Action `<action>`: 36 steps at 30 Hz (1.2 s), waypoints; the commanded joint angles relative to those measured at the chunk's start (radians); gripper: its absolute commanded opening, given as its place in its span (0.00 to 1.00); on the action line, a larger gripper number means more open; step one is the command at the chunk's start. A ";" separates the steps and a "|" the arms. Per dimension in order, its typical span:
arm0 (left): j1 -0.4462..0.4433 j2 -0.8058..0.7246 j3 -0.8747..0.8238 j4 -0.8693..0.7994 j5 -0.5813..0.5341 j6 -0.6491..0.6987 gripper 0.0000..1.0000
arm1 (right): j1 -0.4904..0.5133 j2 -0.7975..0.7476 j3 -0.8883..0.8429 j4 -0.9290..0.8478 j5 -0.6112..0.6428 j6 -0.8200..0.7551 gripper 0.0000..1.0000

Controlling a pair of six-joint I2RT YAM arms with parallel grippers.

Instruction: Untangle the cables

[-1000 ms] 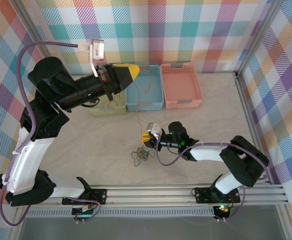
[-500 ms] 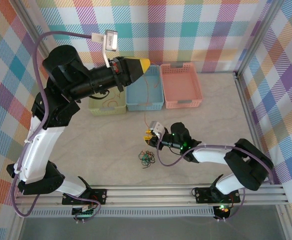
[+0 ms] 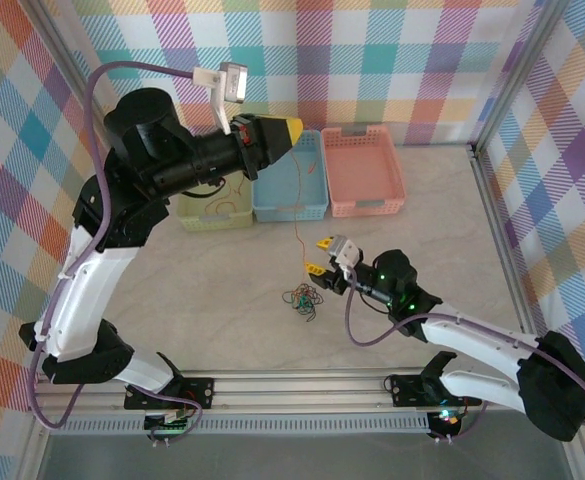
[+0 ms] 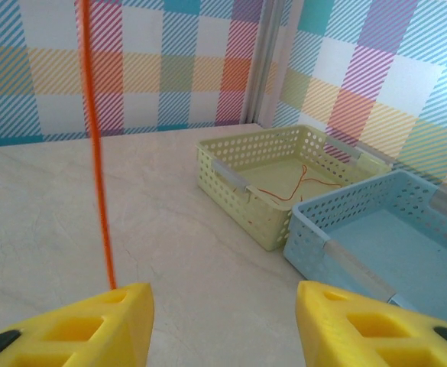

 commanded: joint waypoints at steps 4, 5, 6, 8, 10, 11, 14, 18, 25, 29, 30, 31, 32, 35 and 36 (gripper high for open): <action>0.023 0.025 0.073 -0.018 -0.013 0.024 0.00 | -0.002 -0.068 -0.012 -0.125 -0.005 -0.037 0.50; 0.024 0.031 0.086 -0.025 -0.008 0.024 0.00 | -0.002 -0.070 -0.017 -0.125 -0.003 -0.035 0.50; 0.026 0.037 0.096 -0.030 -0.005 0.024 0.00 | -0.002 -0.074 -0.018 -0.133 -0.013 -0.035 0.50; 0.027 0.043 0.106 -0.032 0.001 0.024 0.00 | -0.002 -0.066 -0.016 -0.128 -0.060 -0.041 0.50; 0.029 0.047 0.109 -0.033 0.006 0.023 0.00 | -0.002 -0.027 0.000 -0.124 -0.141 -0.056 0.51; 0.030 0.049 0.114 -0.032 0.009 0.021 0.00 | -0.002 0.004 0.017 -0.121 -0.174 -0.056 0.52; 0.029 0.049 0.117 -0.028 0.019 0.015 0.00 | -0.002 0.105 0.057 -0.049 -0.205 -0.026 0.55; 0.030 0.051 0.126 -0.023 0.031 0.004 0.00 | -0.002 0.213 0.111 0.024 -0.190 0.006 0.54; 0.031 0.060 0.145 0.001 0.075 -0.038 0.00 | -0.002 0.385 0.161 0.141 -0.214 0.059 0.44; 0.031 0.084 0.225 -0.043 0.087 -0.040 0.00 | -0.002 0.460 0.185 0.124 -0.160 0.057 0.38; 0.030 0.084 0.235 -0.044 0.090 -0.042 0.00 | -0.003 0.482 0.188 0.126 -0.139 0.058 0.36; 0.030 0.083 0.241 -0.043 0.092 -0.044 0.00 | -0.004 0.500 0.187 0.134 -0.132 0.061 0.35; 0.030 0.083 0.247 -0.039 0.098 -0.049 0.00 | -0.007 0.517 0.185 0.150 -0.133 0.068 0.34; 0.033 0.082 0.257 -0.034 0.106 -0.059 0.00 | -0.012 0.555 0.190 0.160 -0.131 0.093 0.33; 0.033 0.080 0.258 -0.031 0.108 -0.062 0.00 | -0.015 0.554 0.199 0.137 -0.131 0.094 0.32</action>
